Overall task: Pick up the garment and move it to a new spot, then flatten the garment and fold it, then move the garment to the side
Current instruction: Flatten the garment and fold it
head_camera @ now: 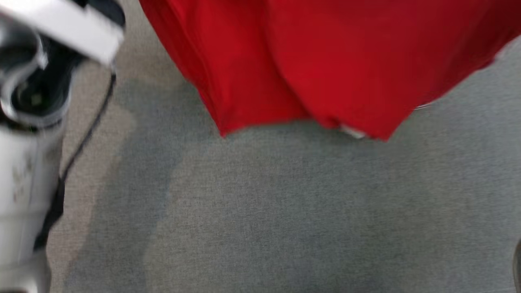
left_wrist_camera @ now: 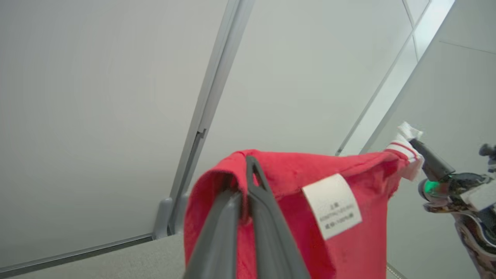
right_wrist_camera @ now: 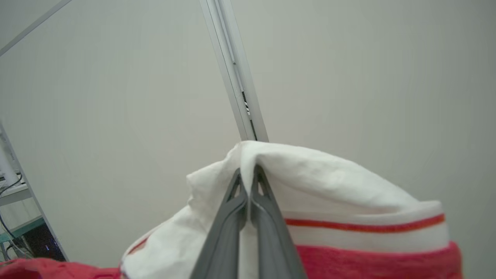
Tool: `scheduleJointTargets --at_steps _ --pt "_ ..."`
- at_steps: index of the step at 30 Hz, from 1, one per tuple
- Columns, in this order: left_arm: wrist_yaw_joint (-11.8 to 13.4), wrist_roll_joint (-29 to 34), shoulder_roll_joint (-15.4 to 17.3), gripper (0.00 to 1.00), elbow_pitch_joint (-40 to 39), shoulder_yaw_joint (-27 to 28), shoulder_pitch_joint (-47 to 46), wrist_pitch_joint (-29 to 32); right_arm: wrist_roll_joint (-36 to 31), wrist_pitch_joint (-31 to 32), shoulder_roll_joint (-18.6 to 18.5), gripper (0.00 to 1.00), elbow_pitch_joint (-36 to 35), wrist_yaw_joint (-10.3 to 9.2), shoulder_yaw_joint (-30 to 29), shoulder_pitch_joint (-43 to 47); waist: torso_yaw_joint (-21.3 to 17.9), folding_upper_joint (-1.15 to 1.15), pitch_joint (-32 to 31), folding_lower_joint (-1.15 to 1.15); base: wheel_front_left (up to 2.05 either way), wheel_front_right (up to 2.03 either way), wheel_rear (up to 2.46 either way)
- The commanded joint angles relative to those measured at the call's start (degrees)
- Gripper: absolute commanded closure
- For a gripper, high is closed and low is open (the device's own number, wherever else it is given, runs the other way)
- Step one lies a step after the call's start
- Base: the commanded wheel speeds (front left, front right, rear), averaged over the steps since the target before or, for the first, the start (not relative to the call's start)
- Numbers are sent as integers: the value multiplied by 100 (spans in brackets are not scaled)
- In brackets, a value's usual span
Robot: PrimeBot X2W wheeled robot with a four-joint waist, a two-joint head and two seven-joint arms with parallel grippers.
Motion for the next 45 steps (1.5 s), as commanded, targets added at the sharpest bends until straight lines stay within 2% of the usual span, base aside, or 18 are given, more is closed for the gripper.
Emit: scheduleJointTargets --at_steps 1,4,5,10,14,18,21,24,28,32,36,37,38,42,45 --pt "-23 162 -46 100 349 -23 -400 -107 -126 -129 66 100 261 4 31 -336 72 0 588 0 0 0 0" --pt "30 527 -265 100 1313 5 -1616 -494 -419 -437 168 100 932 4 24 -1404 94 0 974 0 0 0 0" --pt "51 777 -370 100 1948 37 -2302 -859 -610 -748 327 100 1386 4 -30 -2063 82 0 1242 0 0 0 0" --pt "-145 1384 -458 100 3326 29 -3694 -1997 -1060 -1827 580 100 2437 4 -54 -3455 16 0 1674 0 0 0 0" --pt "-271 1789 -549 100 4233 -10 -4276 -3121 -1307 -2636 647 100 3036 2 235 -4069 -7 0 1971 0 0 0 0" --pt "-466 2027 -617 100 4928 -94 -4410 -3541 -1234 -2825 666 100 3508 3 527 -4055 -39 0 2134 0 0 0 0" --pt "-599 2153 -689 100 5398 -246 -4057 -3596 -1036 -2847 623 100 3664 3 830 -3581 -16 0 2146 0 0 0 0" --pt "-676 2223 -671 100 5410 -280 -3657 -3612 -641 -2853 543 100 3307 3 998 -2886 -14 0 2120 0 0 0 0" --pt "-694 2510 -597 100 5103 -456 -2632 -3609 -85 -2849 290 100 2533 3 1181 -1541 -8 0 1968 0 0 0 0" --pt "-694 2273 -594 100 4551 -451 -1383 -3609 398 -2850 38 100 1716 3 1216 42 5 0 1472 0 0 0 0" --pt "-693 2082 -565 100 3974 -501 270 -3596 624 -2850 -176 100 1122 3 1270 1836 40 0 583 0 0 0 0" --pt "-693 2082 -565 100 3974 -501 270 -3596 624 -2850 -176 100 1122 3 1270 1836 40 0 583 0 0 0 0" --pt "-689 2063 -519 100 3862 -444 700 -3595 658 -2851 -192 100 1017 3 1285 2232 18 0 354 0 0 0 0" --pt "-308 1945 -505 100 3153 -238 2426 -3593 580 -2852 -288 100 655 0 1342 3681 -104 0 -447 0 0 0 0" --pt "88 1921 -510 100 2329 -248 3669 -3542 481 -2852 -335 100 483 0 1305 4540 -142 0 -863 0 0 0 0"
